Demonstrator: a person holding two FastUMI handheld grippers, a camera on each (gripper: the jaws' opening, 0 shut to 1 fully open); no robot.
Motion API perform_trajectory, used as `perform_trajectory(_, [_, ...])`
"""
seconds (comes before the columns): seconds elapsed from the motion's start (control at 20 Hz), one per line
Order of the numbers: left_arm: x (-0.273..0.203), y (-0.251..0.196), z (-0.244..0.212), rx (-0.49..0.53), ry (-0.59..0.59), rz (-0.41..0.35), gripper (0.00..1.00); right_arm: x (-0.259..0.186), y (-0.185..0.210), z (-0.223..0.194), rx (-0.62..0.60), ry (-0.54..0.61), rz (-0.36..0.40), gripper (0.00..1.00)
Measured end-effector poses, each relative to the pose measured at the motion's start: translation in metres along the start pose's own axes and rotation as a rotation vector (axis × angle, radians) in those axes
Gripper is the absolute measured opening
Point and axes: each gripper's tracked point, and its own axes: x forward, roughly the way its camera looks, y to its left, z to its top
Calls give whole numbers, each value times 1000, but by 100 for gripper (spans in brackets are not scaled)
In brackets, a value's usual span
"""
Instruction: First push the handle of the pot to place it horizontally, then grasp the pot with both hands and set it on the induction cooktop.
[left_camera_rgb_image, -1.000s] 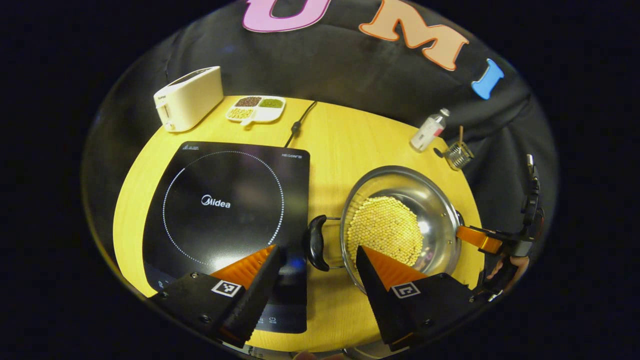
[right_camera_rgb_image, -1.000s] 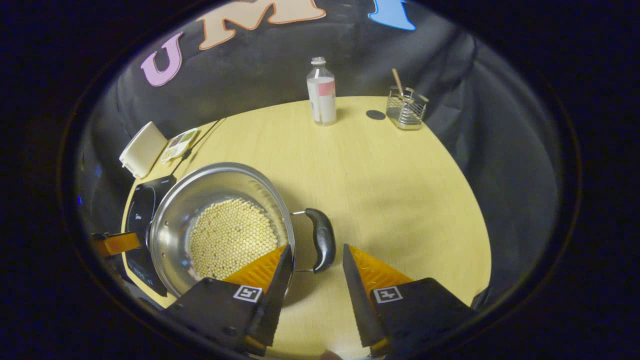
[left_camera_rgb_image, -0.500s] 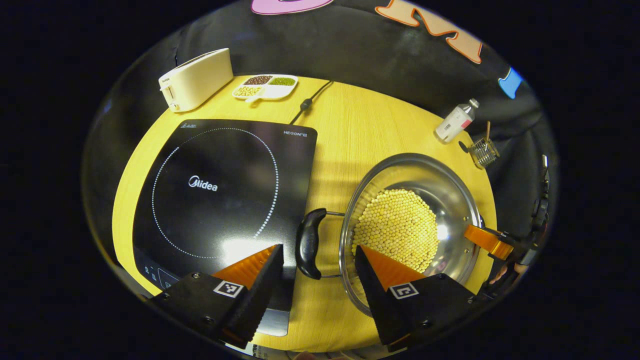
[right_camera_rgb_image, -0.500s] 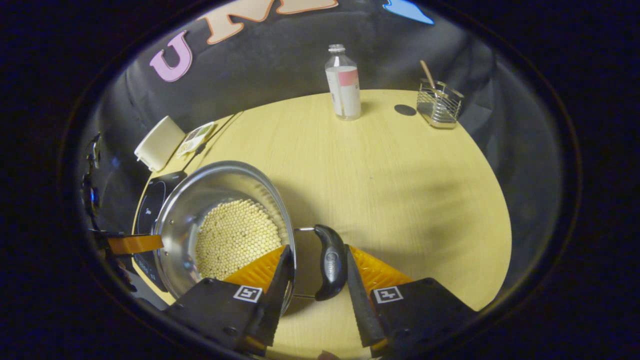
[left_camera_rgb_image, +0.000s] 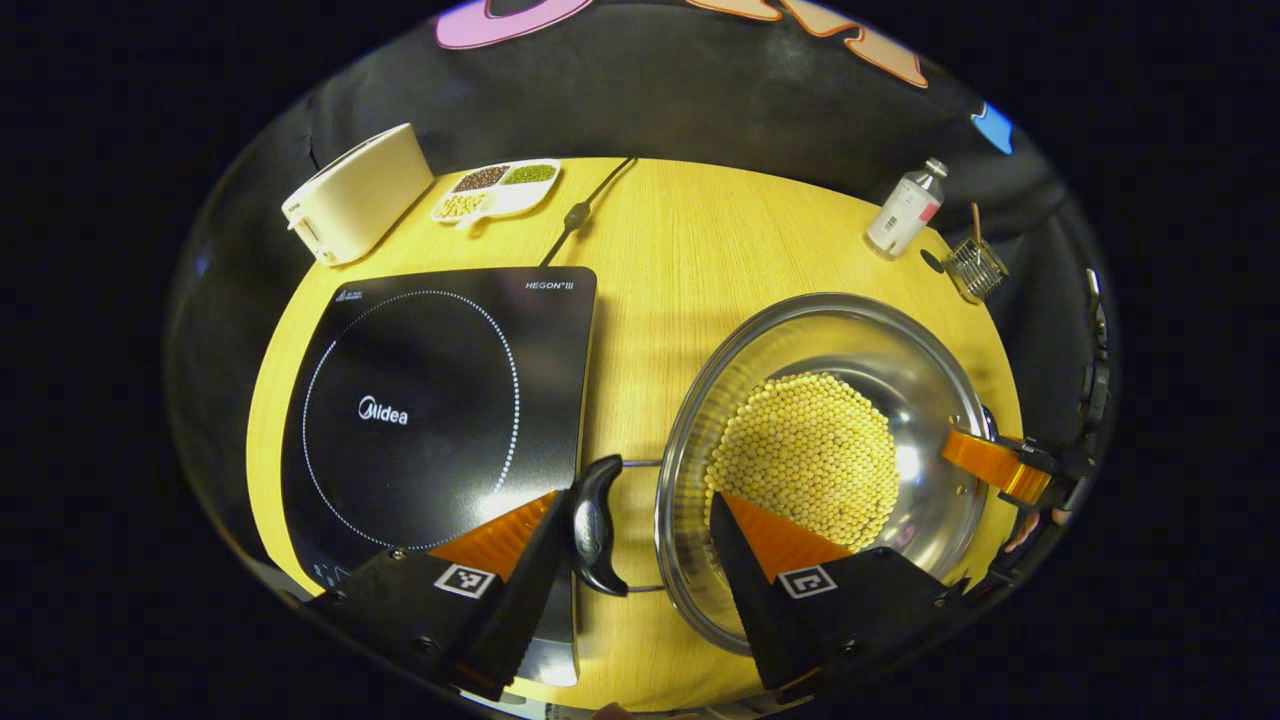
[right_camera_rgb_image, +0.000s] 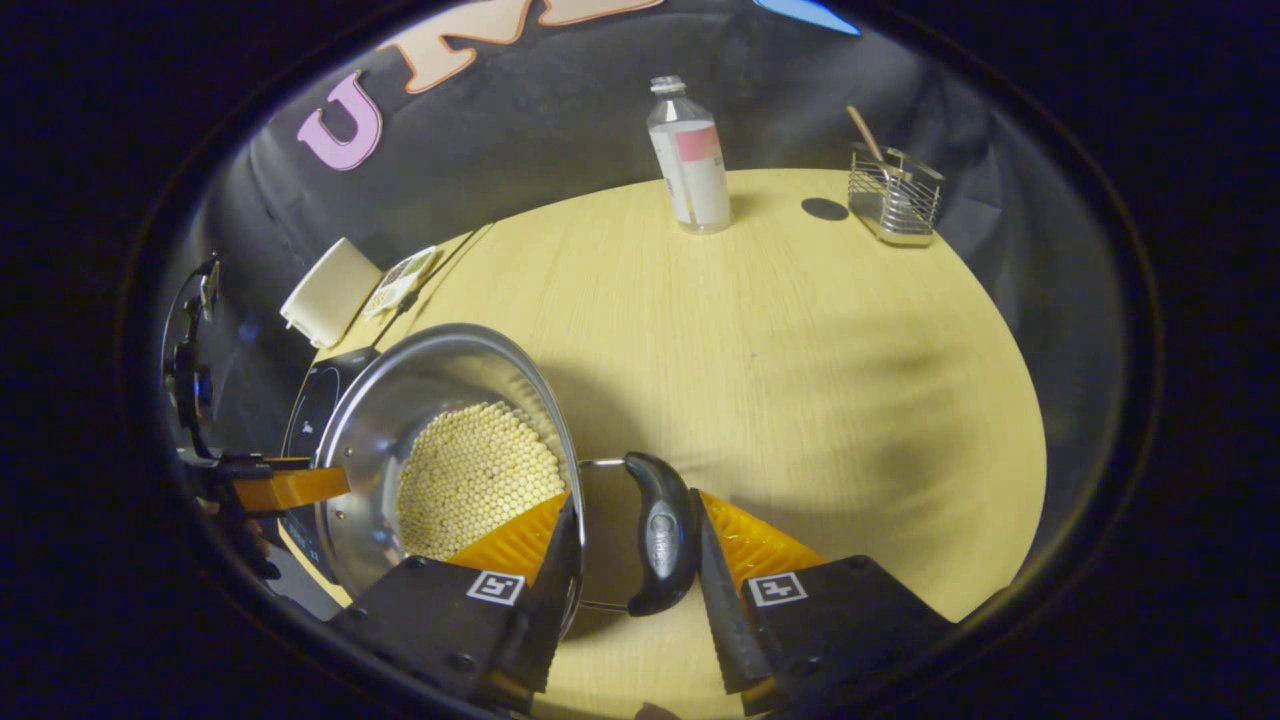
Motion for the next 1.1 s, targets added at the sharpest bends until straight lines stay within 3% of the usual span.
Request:
perform_trajectory(0.35, [-3,-18,-11,-75,81,-92,85,-5,-11,-2,-3,-6,-19,66])
perform_trajectory(0.45, [5,-16,-9,-70,73,-84,92,-2,-13,-5,14,4,-15,66])
perform_trajectory(0.5, [11,-17,-7,-78,72,-89,85,-2,-13,-7,18,8,-17,68])
perform_trajectory(0.7, [24,-20,-5,-38,95,-85,78,6,-18,-11,-9,18,-51,68])
perform_trajectory(1.1, [47,-31,-9,16,124,-89,78,10,-26,-15,9,38,-79,68])
